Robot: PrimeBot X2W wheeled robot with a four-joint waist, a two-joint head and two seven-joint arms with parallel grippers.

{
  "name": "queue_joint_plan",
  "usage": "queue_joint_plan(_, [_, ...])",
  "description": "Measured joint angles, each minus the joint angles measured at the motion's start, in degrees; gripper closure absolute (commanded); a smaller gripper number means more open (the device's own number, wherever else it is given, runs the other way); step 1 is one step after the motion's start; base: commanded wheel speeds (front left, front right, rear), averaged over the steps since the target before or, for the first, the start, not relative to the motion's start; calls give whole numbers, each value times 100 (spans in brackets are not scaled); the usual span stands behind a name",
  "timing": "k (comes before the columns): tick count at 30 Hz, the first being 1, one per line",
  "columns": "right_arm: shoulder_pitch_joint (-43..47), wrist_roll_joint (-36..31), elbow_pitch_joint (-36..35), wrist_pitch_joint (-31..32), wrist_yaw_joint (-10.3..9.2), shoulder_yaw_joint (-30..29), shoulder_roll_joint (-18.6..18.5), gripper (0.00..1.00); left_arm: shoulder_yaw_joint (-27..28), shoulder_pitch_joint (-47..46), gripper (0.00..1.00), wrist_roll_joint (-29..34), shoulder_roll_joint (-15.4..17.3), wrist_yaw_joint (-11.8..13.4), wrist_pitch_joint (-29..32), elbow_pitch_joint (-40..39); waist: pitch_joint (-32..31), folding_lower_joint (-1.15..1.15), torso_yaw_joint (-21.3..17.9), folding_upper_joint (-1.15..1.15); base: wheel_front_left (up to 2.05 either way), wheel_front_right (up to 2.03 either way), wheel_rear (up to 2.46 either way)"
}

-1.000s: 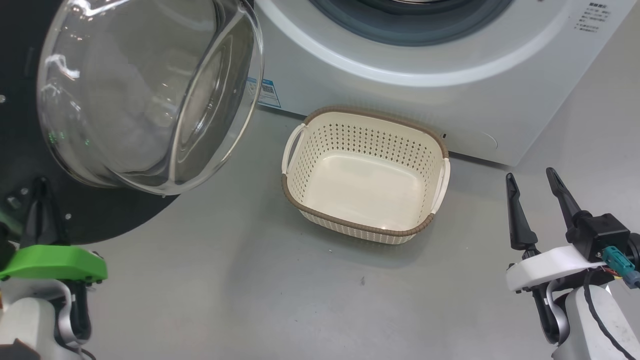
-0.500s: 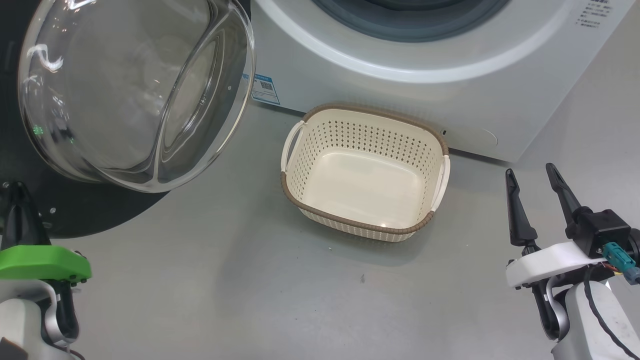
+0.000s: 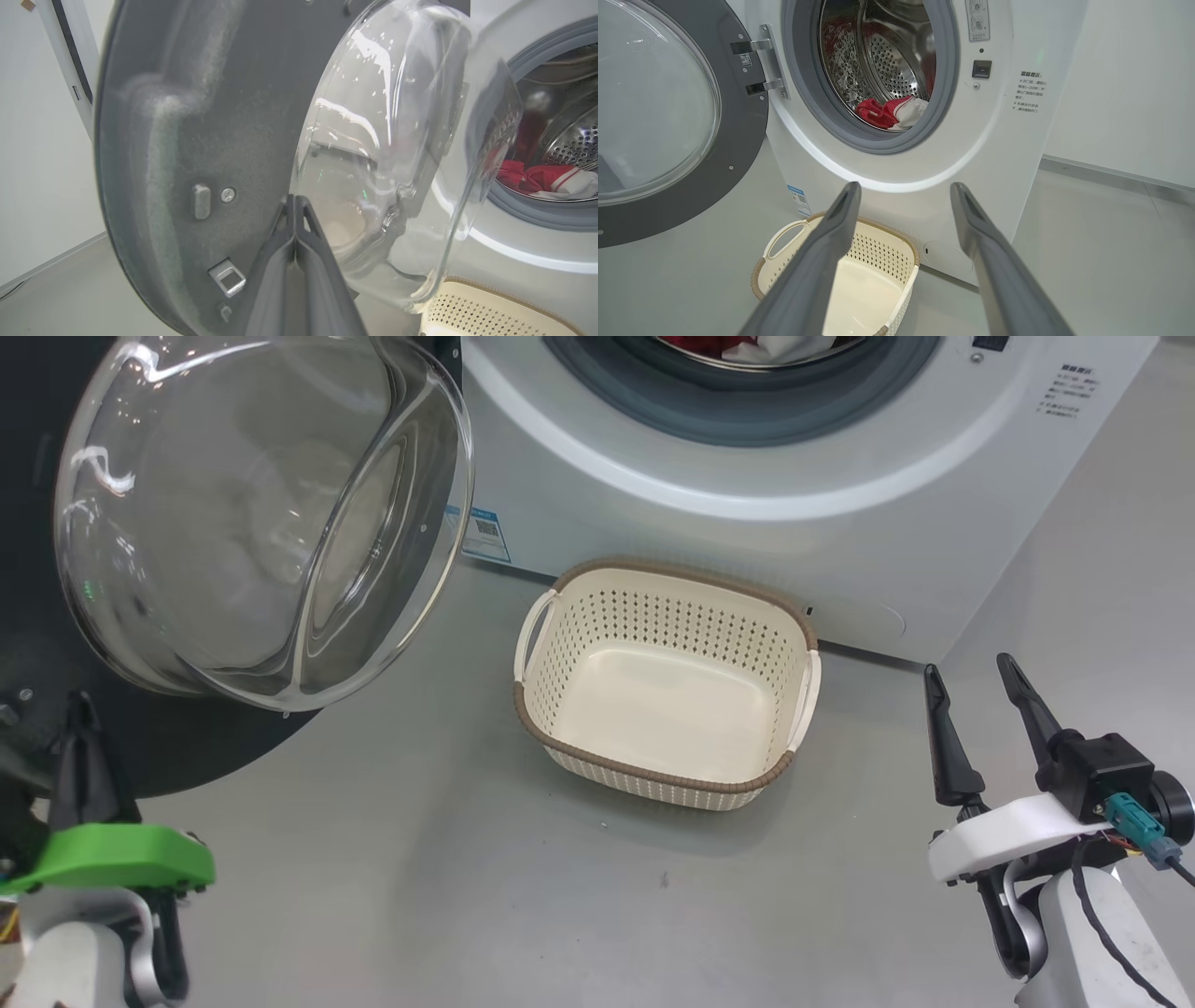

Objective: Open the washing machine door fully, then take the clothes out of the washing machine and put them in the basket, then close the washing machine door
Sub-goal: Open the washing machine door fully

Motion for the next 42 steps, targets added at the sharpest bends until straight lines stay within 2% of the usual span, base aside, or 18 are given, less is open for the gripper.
queue_joint_plan(9, [146,54,94,0,2,-55,43,0,-383,558,100,254,-279,-91,-1,-475,-292,0,-21,0,0,0,0])
queue_joint_plan(11, [207,55,109,0,2,-54,60,0,-527,694,74,290,-325,-148,-1,-534,-358,0,-27,0,0,0,0])
queue_joint_plan(12, [229,57,112,0,9,-53,68,0,-592,770,74,297,-358,-178,-1,-557,-390,0,-31,0,0,0,0])
queue_joint_plan(13, [248,66,120,0,22,-49,74,0,-649,848,61,298,-388,-191,0,-591,-419,0,-38,0,0,0,0])
queue_joint_plan(14, [268,88,125,0,43,-42,77,0,-699,920,53,304,-409,-197,0,-635,-447,0,-49,0,0,0,0])
queue_joint_plan(16, [304,124,129,0,43,-35,87,0,-790,991,14,321,-412,-253,-1,-702,-496,0,-78,0,0,0,0])
queue_joint_plan(17, [310,132,131,0,43,-26,88,0,-861,1002,2,345,-410,-297,0,-737,-518,0,-97,0,0,0,0])
queue_joint_plan(18, [310,145,133,0,43,-13,89,0,-914,1016,0,346,-411,-324,0,-788,-534,0,-120,0,0,0,0])
queue_joint_plan(27, [330,160,166,0,43,134,119,0,-1215,1246,0,411,-398,-474,25,-1044,-646,0,-457,0,0,0,0])
queue_joint_plan(42, [540,255,218,0,43,271,163,0,-1417,1354,0,523,-377,-536,327,-1115,-799,0,-1423,0,0,0,0])
